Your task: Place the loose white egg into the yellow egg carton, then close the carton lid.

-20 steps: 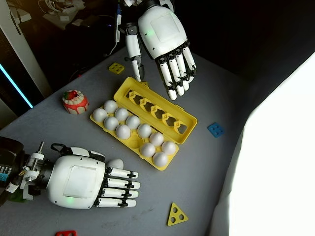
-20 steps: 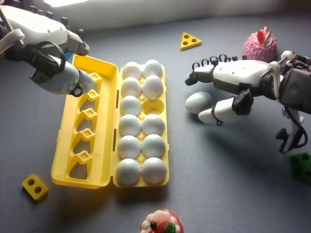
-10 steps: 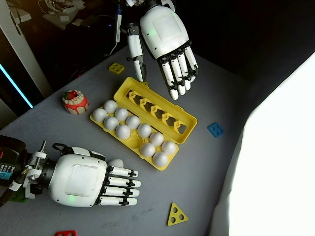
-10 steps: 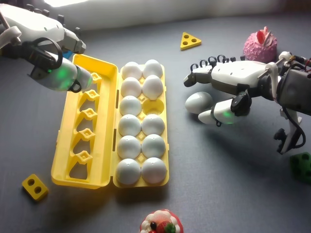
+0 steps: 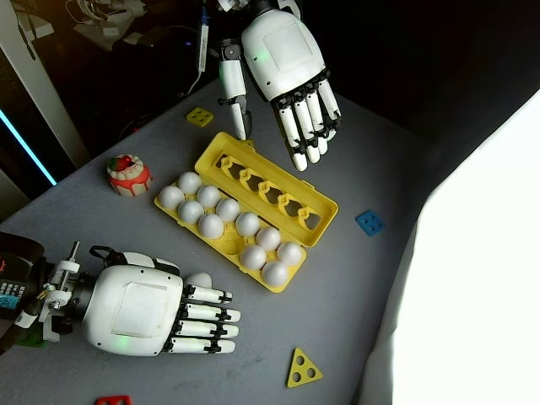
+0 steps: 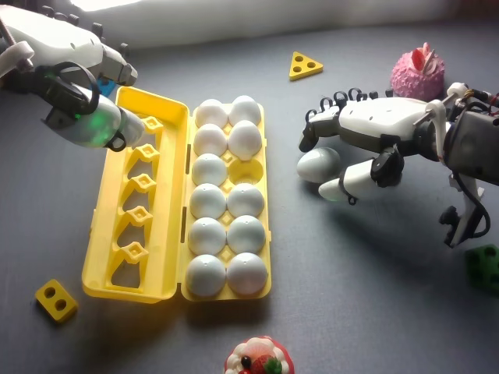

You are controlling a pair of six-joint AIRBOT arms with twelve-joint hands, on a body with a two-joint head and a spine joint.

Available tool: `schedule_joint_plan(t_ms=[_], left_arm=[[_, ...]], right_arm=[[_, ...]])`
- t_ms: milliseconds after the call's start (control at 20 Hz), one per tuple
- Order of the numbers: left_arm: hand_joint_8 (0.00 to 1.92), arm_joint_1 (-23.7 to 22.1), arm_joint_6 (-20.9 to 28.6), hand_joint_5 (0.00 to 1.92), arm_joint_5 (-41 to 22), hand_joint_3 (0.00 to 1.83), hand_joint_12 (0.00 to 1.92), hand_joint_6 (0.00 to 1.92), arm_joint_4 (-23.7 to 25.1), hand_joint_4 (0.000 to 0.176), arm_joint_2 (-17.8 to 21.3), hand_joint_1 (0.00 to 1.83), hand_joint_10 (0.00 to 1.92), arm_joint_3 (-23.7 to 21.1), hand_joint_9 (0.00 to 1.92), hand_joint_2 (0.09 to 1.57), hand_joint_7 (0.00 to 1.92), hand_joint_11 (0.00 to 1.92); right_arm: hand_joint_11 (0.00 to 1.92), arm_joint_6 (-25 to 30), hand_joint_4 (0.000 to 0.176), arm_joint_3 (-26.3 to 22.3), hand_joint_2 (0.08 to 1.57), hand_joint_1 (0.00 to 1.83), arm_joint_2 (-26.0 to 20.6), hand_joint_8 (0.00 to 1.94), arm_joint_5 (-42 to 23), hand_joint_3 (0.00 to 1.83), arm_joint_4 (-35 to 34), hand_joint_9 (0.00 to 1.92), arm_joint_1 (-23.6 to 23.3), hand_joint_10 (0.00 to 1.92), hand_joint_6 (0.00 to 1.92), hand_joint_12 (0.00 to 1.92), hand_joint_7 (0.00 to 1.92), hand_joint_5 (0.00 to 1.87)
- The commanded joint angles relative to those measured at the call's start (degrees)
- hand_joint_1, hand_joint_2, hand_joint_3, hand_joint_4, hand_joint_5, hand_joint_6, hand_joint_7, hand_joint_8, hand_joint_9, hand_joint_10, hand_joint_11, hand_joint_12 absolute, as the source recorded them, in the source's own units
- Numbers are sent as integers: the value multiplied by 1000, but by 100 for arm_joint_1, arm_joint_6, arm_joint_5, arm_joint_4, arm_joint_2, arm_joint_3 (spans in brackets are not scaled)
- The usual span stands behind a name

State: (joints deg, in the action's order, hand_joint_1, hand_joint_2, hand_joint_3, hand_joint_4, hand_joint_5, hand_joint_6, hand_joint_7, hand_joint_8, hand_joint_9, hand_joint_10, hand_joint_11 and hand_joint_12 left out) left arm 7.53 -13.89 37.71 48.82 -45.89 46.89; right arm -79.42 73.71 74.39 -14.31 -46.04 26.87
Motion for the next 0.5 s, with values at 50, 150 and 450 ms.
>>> schedule_joint_plan(t_ms=[50, 150, 450], left_arm=[[4, -70, -16, 253, -259, 0, 994, 0, 300, 20, -6, 147, 3, 17, 334, 1345, 303, 0], [5, -77, -15, 267, -259, 1, 1022, 4, 300, 18, -7, 123, 6, 17, 347, 1346, 318, 0], [2, -97, -15, 246, -257, 0, 978, 8, 300, 19, -13, 147, 10, 16, 319, 1349, 275, 0]], right_arm=[[0, 10, 0, 24, 1155, 915, -34, 4, -465, 10, 63, 54, -46, 23, 714, 1, 166, 333], [27, 12, 0, 24, 1157, 922, -34, 7, -465, 10, 63, 70, -47, 27, 752, 18, 181, 374], [0, 14, 0, 23, 1201, 1062, -33, 39, -466, 0, 62, 178, -53, 45, 1247, 353, 446, 825]])
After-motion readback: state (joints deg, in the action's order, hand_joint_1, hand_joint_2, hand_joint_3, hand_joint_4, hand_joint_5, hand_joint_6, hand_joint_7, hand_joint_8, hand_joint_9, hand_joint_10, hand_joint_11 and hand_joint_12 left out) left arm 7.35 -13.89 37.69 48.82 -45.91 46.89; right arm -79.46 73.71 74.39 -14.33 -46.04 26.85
